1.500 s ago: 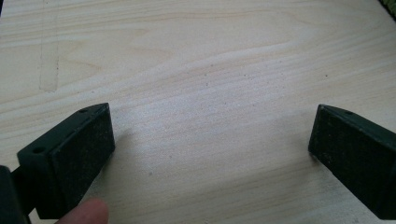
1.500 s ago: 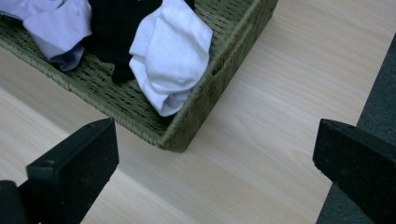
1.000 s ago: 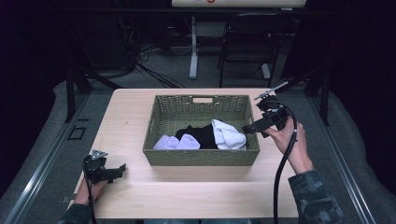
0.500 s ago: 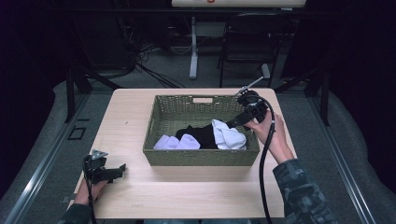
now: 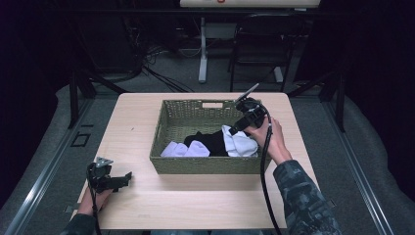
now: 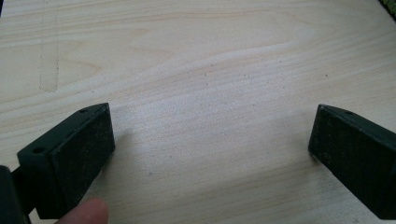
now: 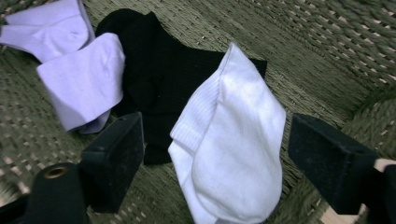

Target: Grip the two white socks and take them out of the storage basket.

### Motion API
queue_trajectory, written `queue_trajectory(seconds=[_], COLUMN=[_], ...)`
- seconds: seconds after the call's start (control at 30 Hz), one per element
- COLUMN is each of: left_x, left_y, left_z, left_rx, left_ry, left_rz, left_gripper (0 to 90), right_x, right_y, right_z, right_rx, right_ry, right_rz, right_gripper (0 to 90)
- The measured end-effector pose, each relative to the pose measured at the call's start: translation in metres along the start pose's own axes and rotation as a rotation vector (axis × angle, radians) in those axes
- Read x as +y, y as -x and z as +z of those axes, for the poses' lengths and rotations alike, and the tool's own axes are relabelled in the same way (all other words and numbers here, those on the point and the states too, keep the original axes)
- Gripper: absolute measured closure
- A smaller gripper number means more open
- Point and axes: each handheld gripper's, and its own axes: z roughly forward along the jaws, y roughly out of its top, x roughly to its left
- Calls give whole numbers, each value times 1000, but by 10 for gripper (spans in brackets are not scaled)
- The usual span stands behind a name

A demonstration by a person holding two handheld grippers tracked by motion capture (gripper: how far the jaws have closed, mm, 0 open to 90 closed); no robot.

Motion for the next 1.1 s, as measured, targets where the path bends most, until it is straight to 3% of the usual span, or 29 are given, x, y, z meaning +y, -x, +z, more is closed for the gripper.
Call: queue_trajectory(seconds=[0.27,0.4,0.47,0.57,0.63,0.67,0.77,0.87,0.97,1.1], left_x=[0,0,0,0,0,0,0,0,0,0], left_y=[0,0,0,0,0,0,0,0,0,0], left_z=[0,0,0,0,0,0,0,0,0,0], left_rx=[-1,-1,-2,-2,-1,-2,0,-2,0,-2], left_ry=[0,0,-1,-1,0,-1,0,-1,0,-1], left_rz=[0,0,0,0,0,0,0,0,0,0], left_gripper=[2,2,2,2,2,2,2,2,2,2], right_x=[5,8,8,10,9,11,9,9,5,3], right_y=[4,4,3,1,0,0,1,2,0,2], right_z=[28,43,47,57,64,66,73,77,81,82], right_rx=[8,-5,-6,-15,-35,-35,-47,-70,-68,-89], right_ry=[-61,-120,-107,-155,-145,-173,-179,-230,-217,-251], right_rz=[41,15,26,12,19,11,27,4,6,-8], right_gripper=[292,332,343,375,386,392,423,505,619,729])
